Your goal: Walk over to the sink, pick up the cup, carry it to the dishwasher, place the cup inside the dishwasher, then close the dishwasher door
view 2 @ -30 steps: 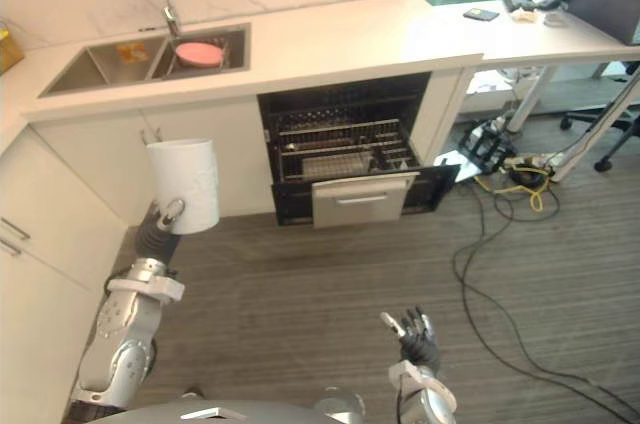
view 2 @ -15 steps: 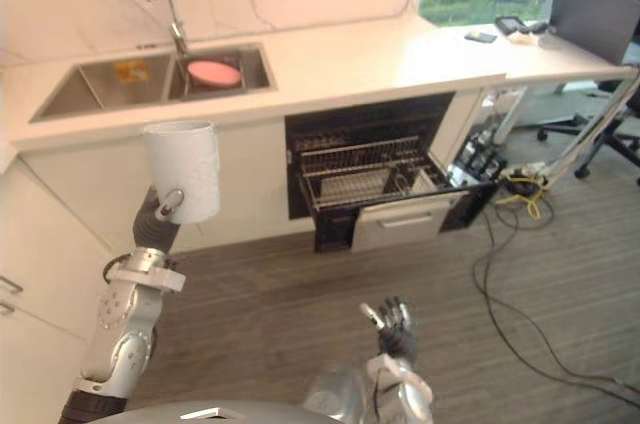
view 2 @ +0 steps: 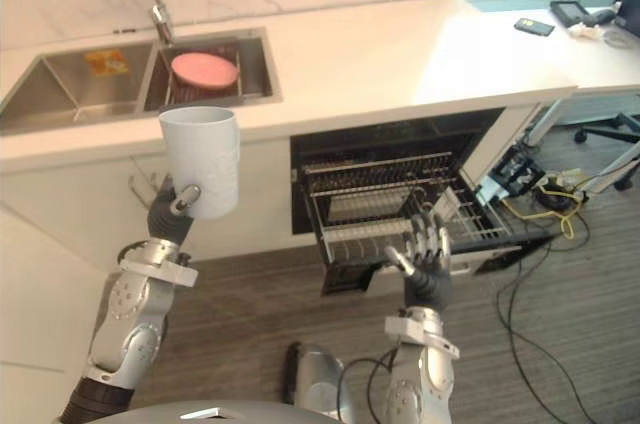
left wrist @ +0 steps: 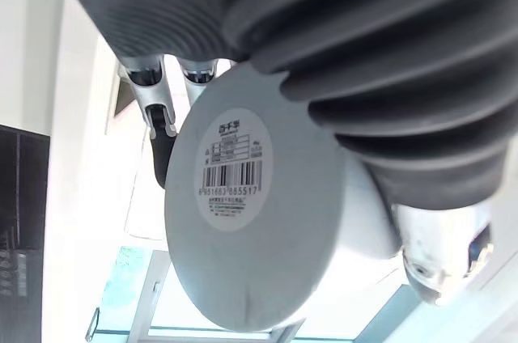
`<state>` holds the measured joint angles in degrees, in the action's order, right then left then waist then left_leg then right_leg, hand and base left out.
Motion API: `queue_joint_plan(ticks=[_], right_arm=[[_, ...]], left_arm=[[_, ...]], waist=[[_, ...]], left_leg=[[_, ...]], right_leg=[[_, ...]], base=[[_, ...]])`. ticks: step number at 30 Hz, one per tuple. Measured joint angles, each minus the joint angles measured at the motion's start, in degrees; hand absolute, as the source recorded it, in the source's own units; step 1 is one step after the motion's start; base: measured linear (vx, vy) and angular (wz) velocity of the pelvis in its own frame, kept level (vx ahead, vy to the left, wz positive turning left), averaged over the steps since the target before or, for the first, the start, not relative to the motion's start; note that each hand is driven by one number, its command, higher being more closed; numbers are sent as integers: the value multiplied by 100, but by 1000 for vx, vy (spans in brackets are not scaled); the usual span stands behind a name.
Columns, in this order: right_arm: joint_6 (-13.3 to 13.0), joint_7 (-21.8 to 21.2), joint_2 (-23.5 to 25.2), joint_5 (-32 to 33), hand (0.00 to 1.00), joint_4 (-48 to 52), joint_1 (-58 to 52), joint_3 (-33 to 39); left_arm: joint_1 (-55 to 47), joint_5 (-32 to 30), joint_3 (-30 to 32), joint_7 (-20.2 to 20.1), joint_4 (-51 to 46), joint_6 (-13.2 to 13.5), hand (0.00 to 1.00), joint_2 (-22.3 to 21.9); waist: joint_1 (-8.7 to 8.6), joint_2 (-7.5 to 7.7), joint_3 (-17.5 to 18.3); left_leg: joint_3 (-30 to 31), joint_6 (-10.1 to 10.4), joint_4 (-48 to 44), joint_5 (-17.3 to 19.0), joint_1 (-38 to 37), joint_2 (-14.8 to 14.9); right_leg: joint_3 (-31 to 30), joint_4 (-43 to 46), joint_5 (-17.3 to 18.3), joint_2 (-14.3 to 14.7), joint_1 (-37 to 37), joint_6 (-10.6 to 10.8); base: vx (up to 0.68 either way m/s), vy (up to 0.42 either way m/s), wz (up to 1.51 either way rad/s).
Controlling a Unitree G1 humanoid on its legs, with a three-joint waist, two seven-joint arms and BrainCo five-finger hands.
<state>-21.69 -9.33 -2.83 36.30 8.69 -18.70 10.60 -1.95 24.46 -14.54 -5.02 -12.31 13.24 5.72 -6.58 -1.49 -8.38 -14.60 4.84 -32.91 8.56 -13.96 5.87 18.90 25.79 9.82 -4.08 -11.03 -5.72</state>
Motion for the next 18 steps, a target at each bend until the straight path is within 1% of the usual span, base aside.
queue_joint_plan(ticks=[1,2,3,4,5,6,8,10,11,12,13,14,15,16,17,18], right_arm=[[-27,-10,-32,-72,0,254,-101,38],[-45,-11,-57,-72,0,354,-112,48],[-73,-53,-69,-70,0,453,-114,121],[-72,-75,-79,-66,0,454,-95,191],[-68,-106,-120,-64,0,455,-71,210],[-54,-189,-182,-64,0,454,-31,236],[-21,-325,-303,-63,0,454,69,209],[87,-489,-508,-49,0,455,128,68],[131,-523,-559,-33,0,454,128,16],[178,-523,-634,-12,0,456,126,-4],[204,-502,-673,-7,0,456,114,-8],[231,-482,-685,-11,0,431,85,-15],[259,-435,-608,-11,0,417,66,-34],[265,-386,-446,-35,0,447,30,-63],[264,-376,-363,-76,0,452,17,-96],[265,-370,-337,-80,0,456,21,-95]], left_arm=[[-20,4,-51,6,-20,103,100,-47],[-33,7,-54,16,-44,150,100,-74],[-36,16,-53,48,-48,198,100,-81],[-48,17,-36,63,-42,238,100,-91],[-94,17,5,76,-43,319,100,-133],[-158,14,54,103,-45,415,100,-184],[-232,8,116,261,-44,527,100,-225],[-270,-131,159,447,-46,573,100,-232],[-311,-213,186,493,-46,582,100,-233],[-357,-226,201,503,-45,595,100,-238],[-357,-229,198,506,-42,615,100,-245],[-323,-232,184,509,-25,654,100,-233],[-323,-232,182,528,8,692,100,-218],[-271,-234,134,614,46,761,100,-196],[-205,-251,67,673,82,837,100,-172],[-155,-291,37,726,104,843,100,-163]], waist=[[38,-55,63],[42,-103,93],[22,-144,123],[9,-114,129],[40,-92,131],[56,-91,134],[122,-89,137],[147,-102,180],[151,-131,245],[150,-191,325],[133,-288,389],[71,-318,426],[2,-230,477],[-41,-45,580],[-34,120,672],[-23,186,672]], left_leg=[[76,595,-1021,-307,506,212],[33,636,-1451,-292,735,328],[-299,589,-1939,-102,1031,608],[-560,475,-1950,83,1096,775],[-757,354,-1687,255,1128,876],[-753,333,-1280,357,1166,909],[-161,395,-16,407,1225,778],[672,400,1131,373,1239,663],[880,344,1465,258,1249,659],[954,308,1746,69,1266,658],[938,250,2118,-381,1254,634],[843,320,2379,-798,1240,572],[829,342,2514,-759,1114,498],[794,332,2775,-758,961,262],[732,270,2957,-720,989,90],[688,236,3031,-701,989,32]], right_leg=[[-137,-319,-43,149,252,60],[-191,-461,-59,203,389,63],[-253,-747,-91,278,678,54],[-349,-887,-101,289,881,45],[-510,-963,-100,288,1032,45],[-683,-1004,-82,290,1152,73],[-1147,-1024,-32,294,1269,160],[-1570,-974,55,317,1246,307],[-1674,-911,103,321,1176,375],[-1700,-865,139,309,1121,437],[-1703,-756,203,304,1094,545],[-1713,-598,319,281,1083,729],[-1708,-522,375,183,1074,822],[-1711,-465,459,-65,990,962],[-1726,-473,491,-243,871,1042],[-1727,-509,462,-308,856,1108]], base=[[362,-69,-24],[383,-30,-38],[387,-23,-39],[369,-27,-55],[331,-30,-72],[303,4,-98],[296,65,-124],[275,167,-131],[217,183,-117],[257,295,-99],[262,367,-75],[260,395,-38],[180,352,0],[111,316,14],[86,296,12],[40,259,6]])
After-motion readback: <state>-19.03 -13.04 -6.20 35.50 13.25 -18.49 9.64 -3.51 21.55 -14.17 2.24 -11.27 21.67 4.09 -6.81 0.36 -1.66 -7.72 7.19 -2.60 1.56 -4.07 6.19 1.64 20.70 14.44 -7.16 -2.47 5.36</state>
